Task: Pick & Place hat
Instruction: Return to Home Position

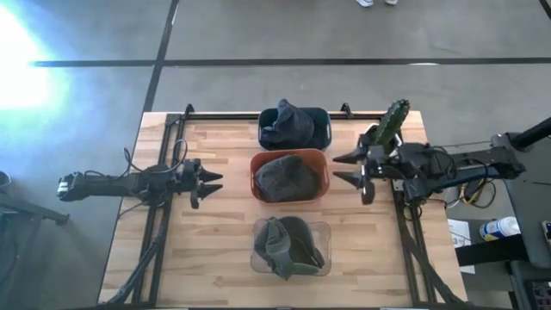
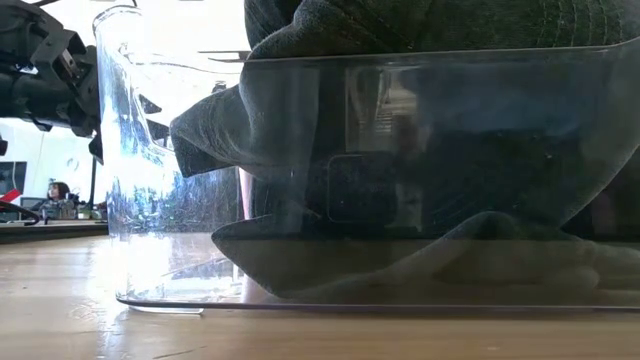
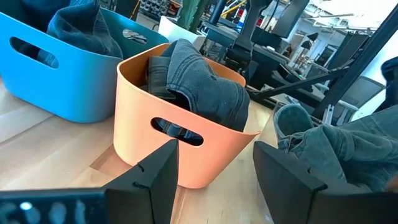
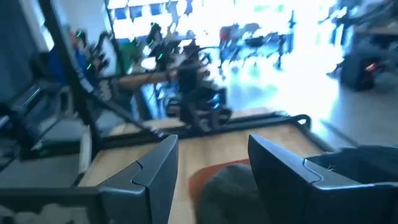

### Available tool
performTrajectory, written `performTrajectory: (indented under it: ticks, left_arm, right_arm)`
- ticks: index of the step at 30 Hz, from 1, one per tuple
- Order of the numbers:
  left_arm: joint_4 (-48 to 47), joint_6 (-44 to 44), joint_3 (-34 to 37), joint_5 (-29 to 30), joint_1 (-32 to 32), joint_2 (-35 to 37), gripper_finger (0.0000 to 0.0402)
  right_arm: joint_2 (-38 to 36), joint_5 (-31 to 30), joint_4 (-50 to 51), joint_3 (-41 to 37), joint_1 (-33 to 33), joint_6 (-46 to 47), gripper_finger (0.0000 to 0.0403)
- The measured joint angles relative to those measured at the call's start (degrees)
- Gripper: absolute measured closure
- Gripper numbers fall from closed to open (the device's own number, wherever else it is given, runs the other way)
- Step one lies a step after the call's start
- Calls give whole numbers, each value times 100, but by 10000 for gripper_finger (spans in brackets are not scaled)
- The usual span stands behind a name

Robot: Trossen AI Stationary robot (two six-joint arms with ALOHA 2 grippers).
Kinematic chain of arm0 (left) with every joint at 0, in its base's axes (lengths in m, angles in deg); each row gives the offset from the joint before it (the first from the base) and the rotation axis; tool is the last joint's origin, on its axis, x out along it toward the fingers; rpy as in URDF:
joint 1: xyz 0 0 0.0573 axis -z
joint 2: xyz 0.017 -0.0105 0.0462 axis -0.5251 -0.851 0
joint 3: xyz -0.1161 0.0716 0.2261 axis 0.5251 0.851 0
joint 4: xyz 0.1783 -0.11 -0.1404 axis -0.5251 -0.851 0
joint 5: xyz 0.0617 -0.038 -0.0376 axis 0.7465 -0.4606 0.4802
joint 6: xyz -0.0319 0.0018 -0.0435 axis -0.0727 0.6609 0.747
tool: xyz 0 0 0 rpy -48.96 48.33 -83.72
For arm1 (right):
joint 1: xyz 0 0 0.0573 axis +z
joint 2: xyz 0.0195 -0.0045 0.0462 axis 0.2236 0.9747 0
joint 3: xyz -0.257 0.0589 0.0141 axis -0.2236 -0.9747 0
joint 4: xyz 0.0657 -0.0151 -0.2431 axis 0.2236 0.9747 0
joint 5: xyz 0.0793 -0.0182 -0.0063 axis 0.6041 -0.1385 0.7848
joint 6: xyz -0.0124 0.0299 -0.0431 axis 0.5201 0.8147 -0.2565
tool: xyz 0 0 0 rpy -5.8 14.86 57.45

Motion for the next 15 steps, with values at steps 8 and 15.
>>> performTrajectory:
  ticks: [8, 15]
  left_arm:
    - [10, 0, 1, -4, 0, 0, 202]
    - [13, 0, 2, -9, 0, 0, 202]
  right_arm:
    - [-1410, -84, -1655, -2085, -4, -540, 213]
    - [-2336, -102, -1955, -3055, -14, -297, 213]
